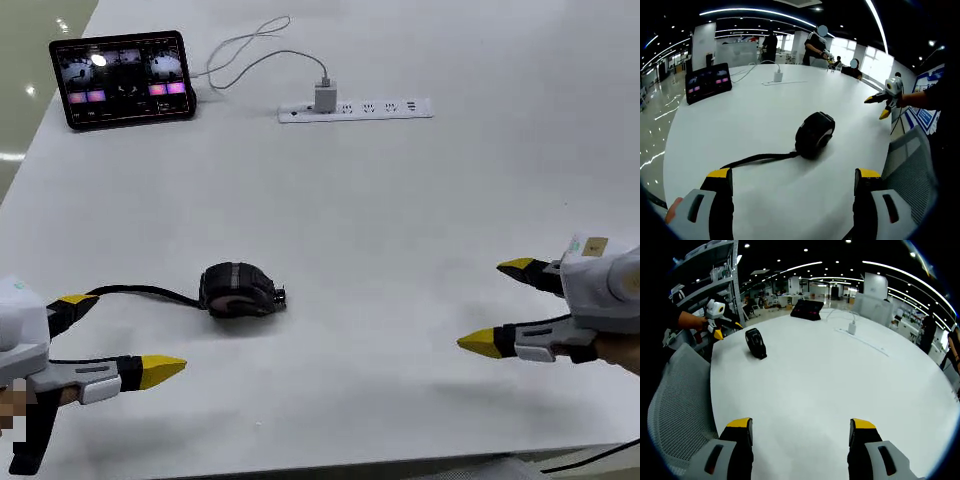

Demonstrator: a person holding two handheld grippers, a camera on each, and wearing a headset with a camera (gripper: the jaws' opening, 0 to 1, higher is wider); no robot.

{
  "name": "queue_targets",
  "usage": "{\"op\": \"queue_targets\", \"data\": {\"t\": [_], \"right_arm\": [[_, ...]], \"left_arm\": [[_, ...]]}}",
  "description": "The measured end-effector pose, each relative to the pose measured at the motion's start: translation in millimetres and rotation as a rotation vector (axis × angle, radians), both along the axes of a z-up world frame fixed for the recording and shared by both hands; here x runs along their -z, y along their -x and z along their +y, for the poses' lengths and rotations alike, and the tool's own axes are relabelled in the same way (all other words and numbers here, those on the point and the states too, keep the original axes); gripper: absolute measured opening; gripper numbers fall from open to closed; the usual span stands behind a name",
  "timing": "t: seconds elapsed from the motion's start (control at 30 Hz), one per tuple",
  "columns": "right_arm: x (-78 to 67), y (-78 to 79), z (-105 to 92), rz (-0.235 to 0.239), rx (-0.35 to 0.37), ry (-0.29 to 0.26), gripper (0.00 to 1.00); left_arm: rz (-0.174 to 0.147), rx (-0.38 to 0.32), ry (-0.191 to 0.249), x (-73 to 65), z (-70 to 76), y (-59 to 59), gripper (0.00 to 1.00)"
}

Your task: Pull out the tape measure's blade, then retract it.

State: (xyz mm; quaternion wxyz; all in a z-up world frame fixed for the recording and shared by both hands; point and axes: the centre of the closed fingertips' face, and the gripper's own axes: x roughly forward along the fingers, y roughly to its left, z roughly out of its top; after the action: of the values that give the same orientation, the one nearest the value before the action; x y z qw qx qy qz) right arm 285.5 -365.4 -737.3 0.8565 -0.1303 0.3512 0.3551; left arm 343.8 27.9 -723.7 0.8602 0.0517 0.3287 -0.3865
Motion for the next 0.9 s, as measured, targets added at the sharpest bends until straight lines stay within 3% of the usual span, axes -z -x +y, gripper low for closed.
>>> {"op": "queue_targets", "data": {"t": [0.17,0.47,0.67,0.73,0.77,0.9], "right_arm": [[1.2,6.9,-11.1,0.004,-0.008,0.026,0.81],[1.8,12.0,-28.6,0.017,0.015,0.027,0.99],[0.9,15.9,-31.1,0.025,0.018,0.021,0.99],[0.6,16.6,-32.9,0.025,0.021,0.020,0.99],[0.9,17.1,-33.6,0.028,0.023,0.021,0.99],[1.3,18.2,-35.0,0.032,0.026,0.022,0.99]], "left_arm": [[-0.006,0.003,-0.035,4.0,8.6,0.9,0.99],[0.002,-0.002,-0.039,1.8,21.5,1.0,0.99],[0.005,0.013,-0.056,0.0,24.7,0.0,0.99],[0.058,0.025,-0.034,1.5,22.1,5.5,0.99],[0.042,0.026,-0.045,1.3,22.9,3.9,0.99],[0.044,0.046,-0.052,2.6,20.5,5.8,0.99]]}}
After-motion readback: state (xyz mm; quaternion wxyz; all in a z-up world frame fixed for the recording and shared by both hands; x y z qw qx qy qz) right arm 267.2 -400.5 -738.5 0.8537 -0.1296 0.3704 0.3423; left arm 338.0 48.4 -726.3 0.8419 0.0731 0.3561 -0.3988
